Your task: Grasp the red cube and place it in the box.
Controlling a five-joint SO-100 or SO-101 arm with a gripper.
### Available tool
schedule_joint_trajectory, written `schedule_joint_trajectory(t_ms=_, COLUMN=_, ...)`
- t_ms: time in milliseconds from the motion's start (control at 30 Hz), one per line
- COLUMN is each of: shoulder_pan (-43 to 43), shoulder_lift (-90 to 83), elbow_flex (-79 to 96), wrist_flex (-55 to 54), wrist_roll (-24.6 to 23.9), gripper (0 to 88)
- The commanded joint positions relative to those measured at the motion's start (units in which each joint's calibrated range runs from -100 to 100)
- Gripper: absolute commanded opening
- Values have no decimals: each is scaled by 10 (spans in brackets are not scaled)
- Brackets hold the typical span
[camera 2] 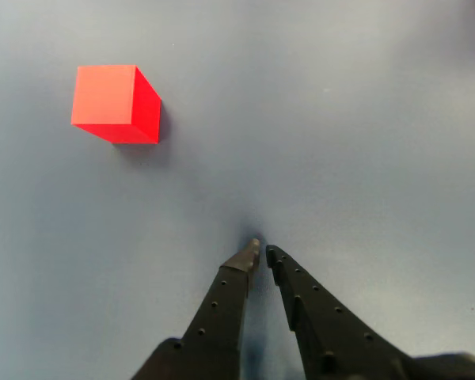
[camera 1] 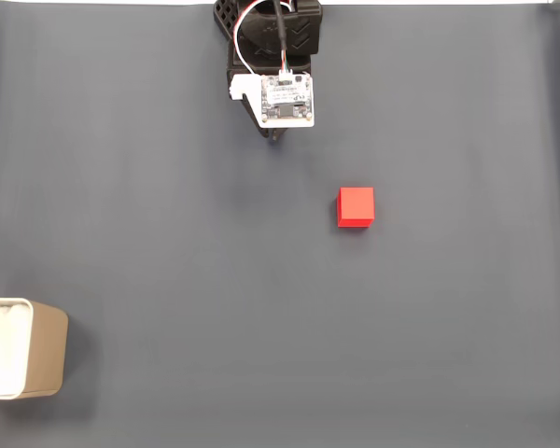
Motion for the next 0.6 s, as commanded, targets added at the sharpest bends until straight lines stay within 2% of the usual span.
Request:
schedule_joint_trajectory(t_ms=0, shoulder_pan=3, shoulder_lift=1, elbow_flex=8, wrist_flex=11, wrist_roll=-1, gripper=2)
schedule_joint_trajectory(t_ms=567, shoulder_pan=3, shoulder_lift=1, elbow_flex=8, wrist_flex=11, wrist_roll=-4, gripper=0)
